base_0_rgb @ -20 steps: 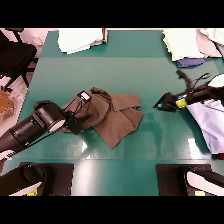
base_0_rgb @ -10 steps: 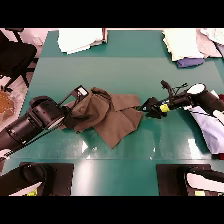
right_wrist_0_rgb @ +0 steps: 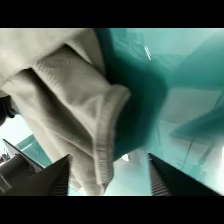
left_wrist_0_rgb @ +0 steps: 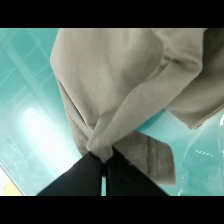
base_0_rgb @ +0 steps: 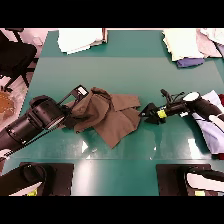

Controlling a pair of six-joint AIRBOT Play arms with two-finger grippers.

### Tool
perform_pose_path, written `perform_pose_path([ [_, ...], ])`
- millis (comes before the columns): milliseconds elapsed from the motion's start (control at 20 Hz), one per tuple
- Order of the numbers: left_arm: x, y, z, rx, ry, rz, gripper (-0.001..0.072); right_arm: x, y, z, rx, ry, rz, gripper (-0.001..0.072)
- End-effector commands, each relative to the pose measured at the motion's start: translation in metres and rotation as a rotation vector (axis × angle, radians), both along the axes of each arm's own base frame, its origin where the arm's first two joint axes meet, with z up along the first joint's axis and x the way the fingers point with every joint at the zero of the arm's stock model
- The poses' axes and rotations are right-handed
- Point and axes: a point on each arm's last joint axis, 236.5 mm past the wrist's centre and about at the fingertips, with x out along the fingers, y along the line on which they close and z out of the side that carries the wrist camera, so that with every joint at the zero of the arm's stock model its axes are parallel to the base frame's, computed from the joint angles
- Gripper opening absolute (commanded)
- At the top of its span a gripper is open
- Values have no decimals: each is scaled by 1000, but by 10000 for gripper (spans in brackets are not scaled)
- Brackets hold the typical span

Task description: Fold the shirts.

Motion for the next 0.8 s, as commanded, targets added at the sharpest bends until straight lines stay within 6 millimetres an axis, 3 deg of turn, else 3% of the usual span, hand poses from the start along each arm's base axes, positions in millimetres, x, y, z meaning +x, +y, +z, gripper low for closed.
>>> perform_pose_path([
  [0,3,-2,1,-9,-12,-6,21,-3,6,-6,-7,-7,2,494],
  [250,3,-3,1,-10,-12,-6,21,-7,35,-12,-44,-70,58,490],
  [350,2,-2,1,-9,-11,-6,21,-4,41,-14,-55,-79,45,436],
  [400,2,-2,1,-9,-11,-6,21,-3,41,-14,-58,-82,41,185],
  [450,3,-3,1,-9,-11,-7,20,-3,41,-14,-59,-83,38,26],
  [650,4,3,6,26,-15,-24,19,6,35,-4,-41,-82,23,23],
  [750,17,12,32,62,-76,-16,18,30,26,26,-22,-163,-8,23],
])
